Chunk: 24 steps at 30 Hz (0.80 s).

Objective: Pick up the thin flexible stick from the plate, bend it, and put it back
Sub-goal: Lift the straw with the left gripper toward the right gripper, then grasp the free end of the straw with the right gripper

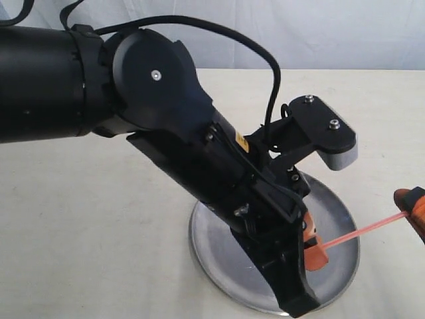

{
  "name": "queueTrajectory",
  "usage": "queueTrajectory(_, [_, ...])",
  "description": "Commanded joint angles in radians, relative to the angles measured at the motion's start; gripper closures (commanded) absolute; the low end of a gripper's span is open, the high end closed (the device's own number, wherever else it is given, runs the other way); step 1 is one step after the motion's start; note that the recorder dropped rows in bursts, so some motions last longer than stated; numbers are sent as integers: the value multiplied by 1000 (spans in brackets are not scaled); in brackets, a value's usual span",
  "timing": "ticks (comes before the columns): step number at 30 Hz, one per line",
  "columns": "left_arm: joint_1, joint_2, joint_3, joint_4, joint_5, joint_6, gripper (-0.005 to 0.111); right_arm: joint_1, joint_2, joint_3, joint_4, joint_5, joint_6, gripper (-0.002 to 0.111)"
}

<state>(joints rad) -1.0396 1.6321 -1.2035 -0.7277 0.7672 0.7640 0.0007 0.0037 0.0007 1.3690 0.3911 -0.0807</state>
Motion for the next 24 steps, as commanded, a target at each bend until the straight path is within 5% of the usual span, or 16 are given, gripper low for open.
queueTrajectory(1, [-9,-11,-3,7,-2,3,107,0,-4,-1,4,-61,-7,108])
queueTrajectory(12, [-9,-13,-54,25,6,-1,107,0,-1,-85,-66,-89,-91,109])
queueTrajectory(24, [-9,-13,-101,93,10,-40,107,0,444,-358,-206,-68,-229,109])
